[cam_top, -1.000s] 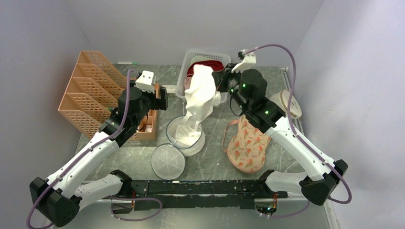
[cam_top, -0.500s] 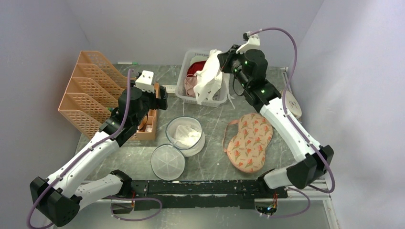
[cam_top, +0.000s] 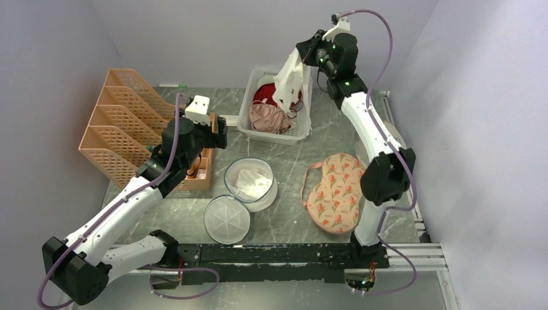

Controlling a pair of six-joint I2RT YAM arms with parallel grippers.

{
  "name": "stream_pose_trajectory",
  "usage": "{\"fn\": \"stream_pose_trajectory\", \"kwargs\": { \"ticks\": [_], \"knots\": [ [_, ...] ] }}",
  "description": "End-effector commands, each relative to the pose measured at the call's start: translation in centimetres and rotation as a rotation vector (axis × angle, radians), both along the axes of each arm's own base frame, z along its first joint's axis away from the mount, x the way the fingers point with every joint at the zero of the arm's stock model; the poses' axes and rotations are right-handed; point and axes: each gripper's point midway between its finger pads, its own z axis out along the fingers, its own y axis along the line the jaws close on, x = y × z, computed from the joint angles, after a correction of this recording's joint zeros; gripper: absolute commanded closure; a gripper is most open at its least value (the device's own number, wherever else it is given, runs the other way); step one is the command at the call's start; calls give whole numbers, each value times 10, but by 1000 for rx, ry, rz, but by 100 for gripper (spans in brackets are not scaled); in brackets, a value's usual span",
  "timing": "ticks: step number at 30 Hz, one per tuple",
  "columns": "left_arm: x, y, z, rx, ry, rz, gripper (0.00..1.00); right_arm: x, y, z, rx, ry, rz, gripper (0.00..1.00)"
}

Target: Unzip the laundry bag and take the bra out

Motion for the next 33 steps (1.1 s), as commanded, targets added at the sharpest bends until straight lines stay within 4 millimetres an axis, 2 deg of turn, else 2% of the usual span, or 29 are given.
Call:
{"fn": "stream_pose_trajectory", "kwargs": {
  "ticks": [1, 4, 7, 9, 12, 15, 18, 20, 22, 28, 33],
  "knots": [
    [5, 4, 5, 2, -32, 22, 0, 24, 12, 23, 25, -74, 107, 100],
    [6, 4, 4, 4, -29, 23, 0, 38, 21, 2, 9, -48, 135, 100],
    [6, 4, 3, 5, -26, 24, 0, 51, 33, -55, -5, 80, 185, 100],
    [6, 3, 2, 7, -24, 23, 1, 51, 40, -92, 1, 165, 218, 100],
    [7, 1, 2, 3, -21, 16, 1, 48, 45, -167, 2, 345, 243, 100],
    [8, 0, -1, 4, -11, 12, 0, 41, 50, -232, -6, 521, 275, 100],
    [8, -1, -2, 6, -9, 10, 0, 38, 51, -279, -28, 620, 284, 100],
    [8, 0, -2, 8, -10, 11, 0, 40, 44, -299, -75, 658, 250, 100],
    [9, 1, -2, 11, -9, 19, 1, 43, 34, -311, -121, 676, 200, 100],
    [10, 2, -4, 17, -5, 23, 0, 47, 15, -323, -211, 676, 114, 100],
    [9, 4, -2, 18, -13, 29, 1, 41, 15, -337, -222, 702, 108, 100]
  ]
}}
